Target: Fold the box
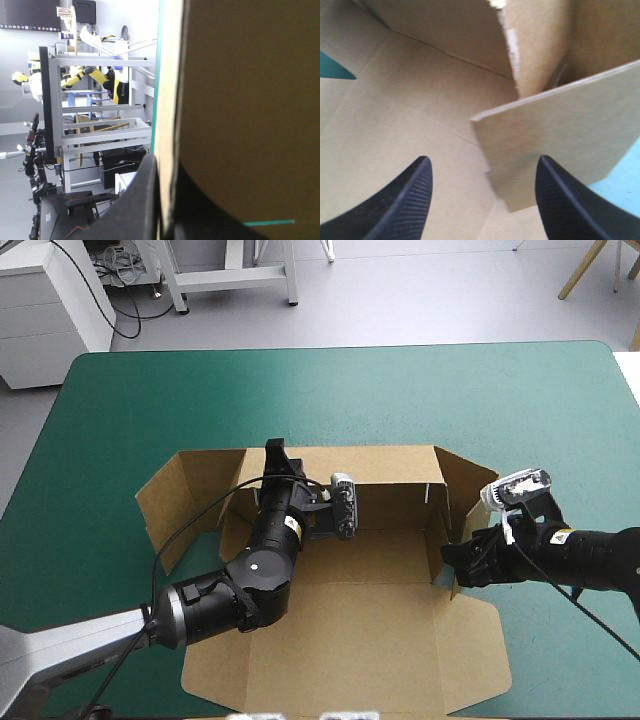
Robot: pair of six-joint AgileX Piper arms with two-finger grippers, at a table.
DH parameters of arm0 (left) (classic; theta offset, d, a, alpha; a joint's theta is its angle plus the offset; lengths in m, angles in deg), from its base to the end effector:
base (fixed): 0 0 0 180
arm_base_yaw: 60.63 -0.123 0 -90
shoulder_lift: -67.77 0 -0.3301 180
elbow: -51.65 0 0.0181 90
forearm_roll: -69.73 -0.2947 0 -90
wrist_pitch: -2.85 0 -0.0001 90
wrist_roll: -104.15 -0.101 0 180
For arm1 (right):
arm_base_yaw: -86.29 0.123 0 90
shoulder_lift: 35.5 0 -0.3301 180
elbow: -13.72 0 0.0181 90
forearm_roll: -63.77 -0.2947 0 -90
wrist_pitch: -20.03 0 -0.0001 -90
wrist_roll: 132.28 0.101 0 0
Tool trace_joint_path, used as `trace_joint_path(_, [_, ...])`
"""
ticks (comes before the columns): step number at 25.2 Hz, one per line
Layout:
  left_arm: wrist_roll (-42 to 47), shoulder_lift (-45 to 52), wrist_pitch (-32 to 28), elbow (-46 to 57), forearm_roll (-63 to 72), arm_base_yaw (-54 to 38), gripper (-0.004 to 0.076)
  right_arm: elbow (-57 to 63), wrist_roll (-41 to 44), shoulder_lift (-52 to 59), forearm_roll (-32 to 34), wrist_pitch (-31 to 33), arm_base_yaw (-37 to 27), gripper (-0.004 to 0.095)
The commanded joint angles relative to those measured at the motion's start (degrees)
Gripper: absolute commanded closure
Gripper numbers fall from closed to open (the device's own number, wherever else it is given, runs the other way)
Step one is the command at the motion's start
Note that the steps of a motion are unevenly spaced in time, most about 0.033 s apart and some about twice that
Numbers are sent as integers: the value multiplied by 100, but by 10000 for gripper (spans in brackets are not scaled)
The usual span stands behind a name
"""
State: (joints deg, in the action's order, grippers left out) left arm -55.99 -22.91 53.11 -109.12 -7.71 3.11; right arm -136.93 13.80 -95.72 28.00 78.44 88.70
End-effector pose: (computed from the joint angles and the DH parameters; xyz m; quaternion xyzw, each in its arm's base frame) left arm 0.2194 -0.2732 0.3319 0.5757 0.5967 0.3150 0.4619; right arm 0.1817 0.0580 0.3604 -0.2068 0.8949 0.2134 0.3329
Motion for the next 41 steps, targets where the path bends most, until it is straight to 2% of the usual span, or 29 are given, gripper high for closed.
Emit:
trace_joint_path(1, [112,206,-23,-152,-261,17,734,-197,12,107,-772,314,12,365])
trace_joint_path(4, [133,206,-23,-152,-266,17,734,-270,243,260,-786,516,12,383])
trace_joint_path(6, [144,206,-23,-152,-275,17,734,-576,615,409,-518,776,12,382])
trace_joint_path(7, [134,206,-23,-152,-275,17,734,-1011,1141,448,-18,995,12,382])
trace_joint_path(10, [90,206,-23,-152,-275,17,734,-2099,2346,370,1117,1052,12,383])
trace_joint_path(15, [90,206,-23,-152,-275,17,734,-3049,2884,-231,1737,1052,12,382])
trace_joint_path(26, [90,206,-23,-152,-275,17,734,-4510,2932,-2582,2744,1052,12,382])
trace_joint_path(34, [90,206,-23,-152,-275,17,734,-4700,2775,-3426,2788,1052,12,382])
trace_joint_path(41, [90,206,-11,-152,-275,17,734,-4438,2390,-3612,2743,1052,12,382])
